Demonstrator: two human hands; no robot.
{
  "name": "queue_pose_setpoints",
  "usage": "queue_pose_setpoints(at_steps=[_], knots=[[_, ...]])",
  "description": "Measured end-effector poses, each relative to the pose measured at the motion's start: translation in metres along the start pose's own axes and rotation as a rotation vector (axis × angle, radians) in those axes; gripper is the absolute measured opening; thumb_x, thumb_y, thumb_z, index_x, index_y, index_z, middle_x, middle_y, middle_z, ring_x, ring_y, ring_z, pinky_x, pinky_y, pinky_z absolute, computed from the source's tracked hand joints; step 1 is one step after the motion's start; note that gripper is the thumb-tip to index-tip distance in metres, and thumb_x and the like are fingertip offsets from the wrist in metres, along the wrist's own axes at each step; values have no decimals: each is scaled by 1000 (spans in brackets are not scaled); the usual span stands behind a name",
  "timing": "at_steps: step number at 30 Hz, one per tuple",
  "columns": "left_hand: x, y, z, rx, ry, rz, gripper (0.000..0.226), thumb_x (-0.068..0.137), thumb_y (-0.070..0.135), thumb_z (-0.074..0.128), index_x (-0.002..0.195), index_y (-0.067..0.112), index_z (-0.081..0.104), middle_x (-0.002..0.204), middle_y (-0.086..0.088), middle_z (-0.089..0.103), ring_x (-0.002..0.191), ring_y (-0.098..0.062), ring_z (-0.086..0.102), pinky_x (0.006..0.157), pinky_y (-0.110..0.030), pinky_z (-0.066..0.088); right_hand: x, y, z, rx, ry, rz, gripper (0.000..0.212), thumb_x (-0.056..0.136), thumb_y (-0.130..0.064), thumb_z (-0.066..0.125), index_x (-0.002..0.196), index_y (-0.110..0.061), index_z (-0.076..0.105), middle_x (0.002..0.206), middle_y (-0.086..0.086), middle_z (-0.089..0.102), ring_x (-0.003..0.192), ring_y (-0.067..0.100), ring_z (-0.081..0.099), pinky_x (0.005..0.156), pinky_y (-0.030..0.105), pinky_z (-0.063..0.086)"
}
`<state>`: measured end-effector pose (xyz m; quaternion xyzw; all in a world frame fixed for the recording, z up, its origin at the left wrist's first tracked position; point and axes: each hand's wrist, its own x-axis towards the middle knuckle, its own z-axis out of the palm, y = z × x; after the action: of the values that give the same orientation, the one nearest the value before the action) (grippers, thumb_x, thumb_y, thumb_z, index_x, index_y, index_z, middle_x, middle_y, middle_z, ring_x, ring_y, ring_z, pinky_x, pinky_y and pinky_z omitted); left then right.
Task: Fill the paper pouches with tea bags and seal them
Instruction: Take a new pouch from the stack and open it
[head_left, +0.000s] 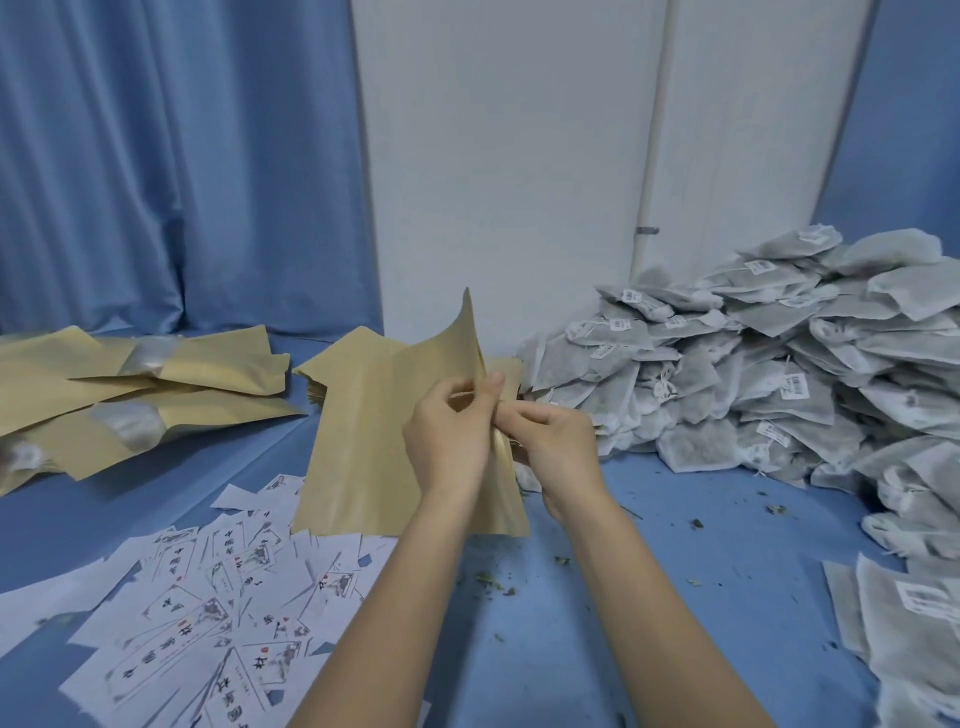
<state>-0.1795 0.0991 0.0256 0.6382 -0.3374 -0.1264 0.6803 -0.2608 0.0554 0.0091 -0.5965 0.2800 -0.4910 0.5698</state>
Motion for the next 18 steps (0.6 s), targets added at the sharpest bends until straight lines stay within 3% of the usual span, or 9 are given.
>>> queue_pose_setpoints(at_steps=[2,5,7,9,11,13,16,18], knots=[[-3,-3,-1,-105,14,-52,18,83,38,69,73,23,70,74,2,71,79,-21,69,75,-40,57,-2,0,-4,83,-22,47,8,79,-17,72,77,-11,77,79,10,73,72,22,68,68,32,54],[-4,-8,-2,-193,39,-89,25,88,31,66,70,14,73,60,6,69,59,-8,67,50,-21,53,-6,-2,-9,146,-41,126,12,81,-21,70,79,-12,77,78,11,73,68,24,63,61,28,50],[-5,-9,0,-142,7,-63,31,79,43,72,61,18,71,52,5,64,51,-5,61,52,-19,52,-8,-1,-9,97,-64,111,13,81,-23,70,80,-12,77,79,10,73,67,21,68,60,25,53],[-6,-8,3,-120,-10,-74,29,71,48,77,64,20,73,55,5,64,61,-11,64,70,-31,57,-9,-1,-9,73,-61,90,13,79,-23,72,81,-10,76,79,10,73,66,17,69,56,21,53],[-6,-7,4,-136,1,-95,24,70,43,79,65,21,72,58,3,67,68,-17,68,73,-38,58,-8,-2,-10,88,-47,78,13,78,-19,73,83,-8,76,79,10,74,67,16,70,57,20,52],[-7,-7,6,-167,-7,-112,25,72,41,78,61,19,71,57,2,67,60,-12,65,65,-33,58,-8,-2,-13,106,-35,77,14,78,-16,73,86,-5,76,81,10,74,72,16,71,61,21,54],[-10,-8,8,-223,-16,-132,29,75,37,77,62,12,71,54,4,65,48,0,58,47,-14,46,-9,1,-17,92,-23,75,16,77,-18,73,88,-7,76,81,8,74,75,14,71,64,21,55],[-11,-10,11,-222,-21,-140,30,76,36,76,65,8,72,57,1,67,49,0,59,45,-12,45,-8,5,-19,68,-2,80,16,77,-21,73,88,-8,76,82,8,74,78,16,70,72,27,57]])
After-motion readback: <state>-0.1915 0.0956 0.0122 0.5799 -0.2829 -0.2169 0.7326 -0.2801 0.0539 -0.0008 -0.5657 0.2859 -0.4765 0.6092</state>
